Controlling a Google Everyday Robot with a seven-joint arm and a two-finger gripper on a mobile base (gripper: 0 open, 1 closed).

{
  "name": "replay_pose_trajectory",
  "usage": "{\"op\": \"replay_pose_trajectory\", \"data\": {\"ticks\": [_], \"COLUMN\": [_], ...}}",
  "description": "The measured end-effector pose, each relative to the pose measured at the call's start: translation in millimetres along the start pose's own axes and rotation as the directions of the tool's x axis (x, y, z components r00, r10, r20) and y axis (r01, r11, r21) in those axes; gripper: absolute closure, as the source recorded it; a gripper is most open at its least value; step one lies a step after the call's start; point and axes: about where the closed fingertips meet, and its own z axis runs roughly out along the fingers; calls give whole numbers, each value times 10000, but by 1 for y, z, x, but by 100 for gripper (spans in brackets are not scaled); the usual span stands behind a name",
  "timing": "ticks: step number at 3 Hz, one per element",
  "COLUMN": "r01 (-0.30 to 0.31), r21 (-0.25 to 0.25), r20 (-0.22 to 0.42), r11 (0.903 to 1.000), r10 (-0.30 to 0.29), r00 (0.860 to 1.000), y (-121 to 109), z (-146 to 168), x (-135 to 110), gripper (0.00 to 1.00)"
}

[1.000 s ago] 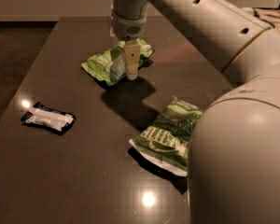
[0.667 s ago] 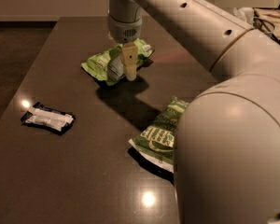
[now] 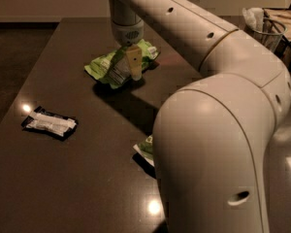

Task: Move green rice chip bag near green jalapeno chip bag

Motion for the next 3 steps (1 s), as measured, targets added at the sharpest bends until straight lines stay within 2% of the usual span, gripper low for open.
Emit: {"op": "replay_pose_trajectory", "data": {"ticks": [1,2,3], "r01": [40,152,154], "r21": [-44,-91,101], "r20": [-426,-594,-224], "r11": [10000,9998,9998], "r10": [-42,-157,-151], "r00": [9991,9981,9996], "y": [1,8,25], "z": [3,1,-16], "x": [12,18,17], "gripper": [42,64,88]}}
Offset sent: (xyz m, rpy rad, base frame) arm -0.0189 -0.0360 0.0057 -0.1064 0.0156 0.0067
